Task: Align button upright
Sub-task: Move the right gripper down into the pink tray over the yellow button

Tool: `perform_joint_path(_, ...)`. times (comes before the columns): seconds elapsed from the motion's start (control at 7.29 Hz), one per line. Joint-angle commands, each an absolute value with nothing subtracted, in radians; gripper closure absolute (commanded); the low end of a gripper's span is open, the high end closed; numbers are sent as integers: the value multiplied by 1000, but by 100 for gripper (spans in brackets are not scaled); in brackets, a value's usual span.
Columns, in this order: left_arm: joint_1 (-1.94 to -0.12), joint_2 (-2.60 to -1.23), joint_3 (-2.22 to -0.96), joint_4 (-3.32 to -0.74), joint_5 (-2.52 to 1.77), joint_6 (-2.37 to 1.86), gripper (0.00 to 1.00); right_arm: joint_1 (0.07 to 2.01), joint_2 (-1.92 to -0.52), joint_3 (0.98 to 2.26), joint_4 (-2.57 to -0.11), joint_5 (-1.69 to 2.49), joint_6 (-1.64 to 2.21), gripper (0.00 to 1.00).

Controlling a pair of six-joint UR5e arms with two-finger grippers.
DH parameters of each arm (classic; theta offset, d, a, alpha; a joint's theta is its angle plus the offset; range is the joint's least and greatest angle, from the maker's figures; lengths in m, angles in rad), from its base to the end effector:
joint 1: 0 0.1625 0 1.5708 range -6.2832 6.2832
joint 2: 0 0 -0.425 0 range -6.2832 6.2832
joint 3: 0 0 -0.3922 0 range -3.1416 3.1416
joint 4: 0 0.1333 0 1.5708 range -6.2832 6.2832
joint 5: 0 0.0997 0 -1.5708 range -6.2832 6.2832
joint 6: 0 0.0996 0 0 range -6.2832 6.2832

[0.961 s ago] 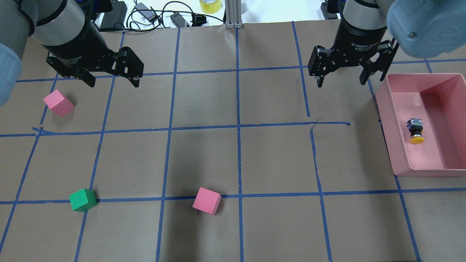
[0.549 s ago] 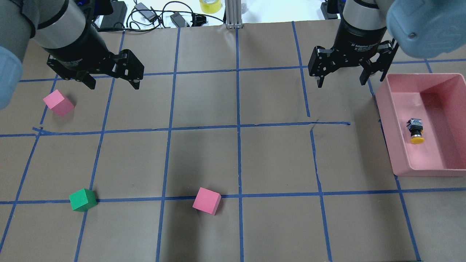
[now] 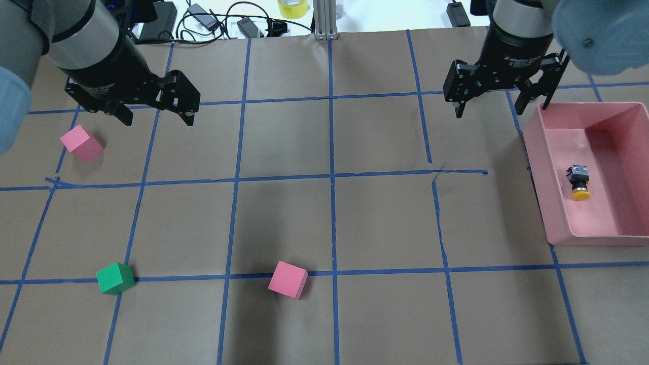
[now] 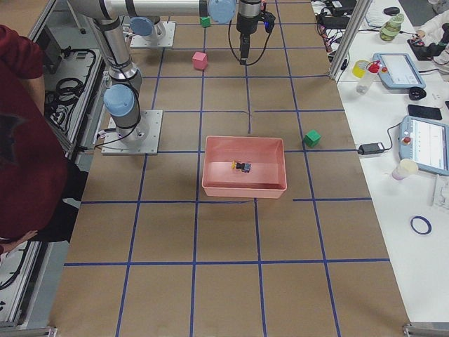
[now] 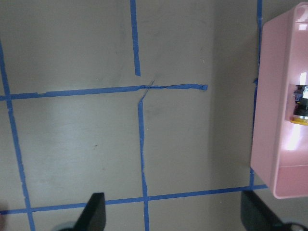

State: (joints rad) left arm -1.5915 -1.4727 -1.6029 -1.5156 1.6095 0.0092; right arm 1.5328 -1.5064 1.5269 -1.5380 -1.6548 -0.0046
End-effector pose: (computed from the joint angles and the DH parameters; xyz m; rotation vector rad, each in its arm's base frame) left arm -0.1390 -0.4579 0.5246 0.0427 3.0976 -0.1883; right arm 0.1053 -0.5181 0.4742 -0.0476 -3.0572 -0.0842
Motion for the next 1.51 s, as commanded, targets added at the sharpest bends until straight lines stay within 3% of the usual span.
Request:
perform_joint_path(0.0, -1591, -1473, -1603, -1516, 1611, 9, 0, 1260, -1493, 1555, -1584, -1664, -366, 0)
perform_joint_path(0.14, -1591, -1471, -1603, -1517, 1611, 9, 0, 1109, -1465, 1606, -1673, -1654, -412, 0)
perform_joint_path(0.55, -1591, -1471, -1603, -1517, 1611, 9, 0, 1048, -1318, 1765, -2047, -1663, -433, 0)
perform_joint_path(0.82, -1591, -1471, -1603, -1517, 1611, 9, 0, 1048, -1237, 1787, -2063, -1661, -267, 0)
perform_joint_path(1.37, -1591, -1471, -1603, -1517, 1611, 9, 0, 1003, -1221, 1845, -2063, -1671, -282, 3)
